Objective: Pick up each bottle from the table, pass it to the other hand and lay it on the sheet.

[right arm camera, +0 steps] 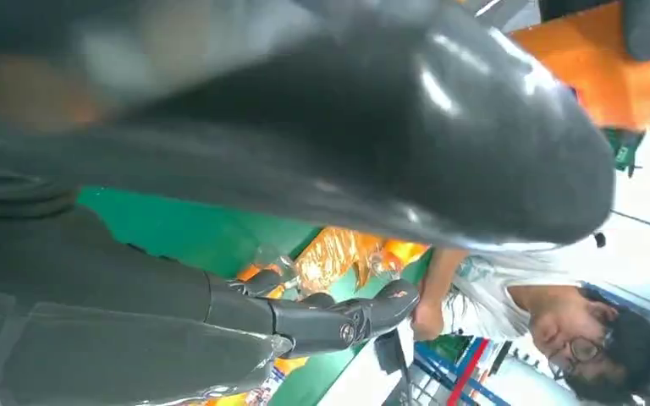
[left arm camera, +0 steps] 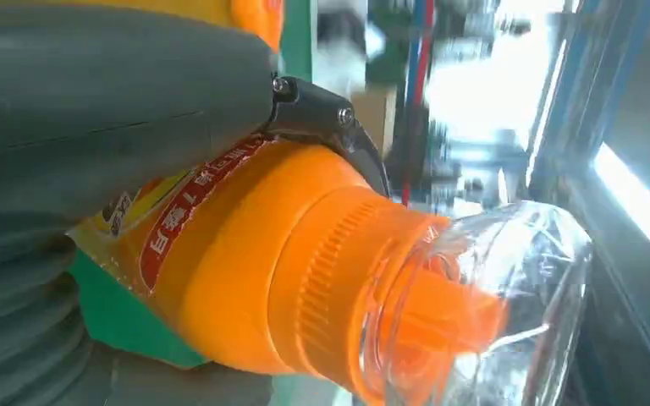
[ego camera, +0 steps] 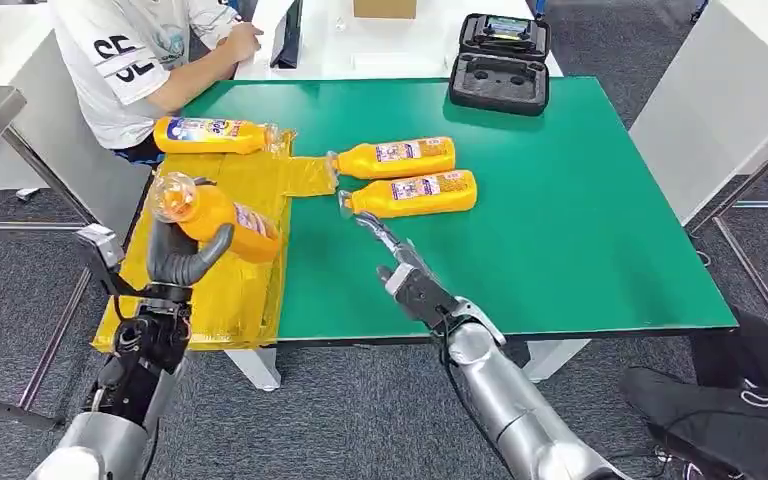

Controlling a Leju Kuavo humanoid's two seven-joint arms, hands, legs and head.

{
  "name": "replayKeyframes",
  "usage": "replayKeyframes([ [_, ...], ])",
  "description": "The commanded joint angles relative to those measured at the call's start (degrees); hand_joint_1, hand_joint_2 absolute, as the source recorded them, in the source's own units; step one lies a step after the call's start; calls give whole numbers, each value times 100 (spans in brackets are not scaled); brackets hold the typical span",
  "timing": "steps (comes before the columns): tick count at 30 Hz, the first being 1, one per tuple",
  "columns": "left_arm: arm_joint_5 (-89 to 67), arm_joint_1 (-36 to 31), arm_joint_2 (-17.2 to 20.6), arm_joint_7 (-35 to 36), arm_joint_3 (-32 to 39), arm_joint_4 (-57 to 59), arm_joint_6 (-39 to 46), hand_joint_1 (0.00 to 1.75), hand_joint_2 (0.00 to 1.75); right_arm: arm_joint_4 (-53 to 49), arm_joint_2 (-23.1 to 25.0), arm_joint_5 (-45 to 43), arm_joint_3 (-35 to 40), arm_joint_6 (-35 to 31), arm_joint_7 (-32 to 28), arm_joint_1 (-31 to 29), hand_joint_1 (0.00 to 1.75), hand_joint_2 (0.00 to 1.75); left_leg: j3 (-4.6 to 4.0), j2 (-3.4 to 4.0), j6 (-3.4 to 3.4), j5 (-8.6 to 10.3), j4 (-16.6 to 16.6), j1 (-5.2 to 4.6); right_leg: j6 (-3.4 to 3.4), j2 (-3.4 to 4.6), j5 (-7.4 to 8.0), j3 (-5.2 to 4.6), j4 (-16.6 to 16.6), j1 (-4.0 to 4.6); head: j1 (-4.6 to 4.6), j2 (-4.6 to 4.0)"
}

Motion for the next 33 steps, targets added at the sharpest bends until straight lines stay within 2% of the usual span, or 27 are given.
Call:
replayKeyframes([
  [1,-804,-346,390,204,563,-55,431,175,175,-801,-51,-80,-567,-660,-57,187,0,0,-6,-1,-11,-1,7,11,-11,-2,0,-3,2,11,0,0],
  [6,-1410,-529,574,464,417,-119,525,175,175,-888,-5,-369,-817,-639,-3,208,0,0,-16,-4,-10,-1,13,12,-10,-5,0,-12,7,12,0,0],
  [12,-2727,-692,1082,747,-191,85,840,175,175,-787,15,-446,-915,-642,-26,221,0,0,-11,-4,-12,1,8,12,-12,-5,2,-8,3,12,-2,0],
  [18,-2781,-685,1124,748,-204,118,845,175,175,-777,13,-445,-920,-643,-27,209,0,0,-7,-1,-10,0,6,9,-9,-3,-1,-7,3,9,0,0],
  [21,-3470,-506,1358,860,-571,63,990,175,175,-727,-17,-424,-935,-626,-49,177,0,0,-5,-1,-7,1,3,8,-7,-3,0,-5,1,7,0,0],
  [27,-4032,-124,1438,1001,-827,-44,1212,175,175,-650,-52,-385,-976,-592,-80,225,0,0,1,5,-9,0,-2,6,-8,3,1,0,-3,5,0,0],
  [28,-4223,-86,1453,1081,-954,-20,1220,175,175,-614,-65,-379,-977,-582,-106,221,0,175,1,3,-7,1,-4,4,-6,2,1,-1,-3,3,0,0],
  [33,-4659,-410,1576,1260,-1383,523,863,175,175,-531,-11,-381,-1053,-589,-129,193,0,175,-1,-5,-9,2,-1,6,-8,-6,-1,0,-2,5,0,0],
])
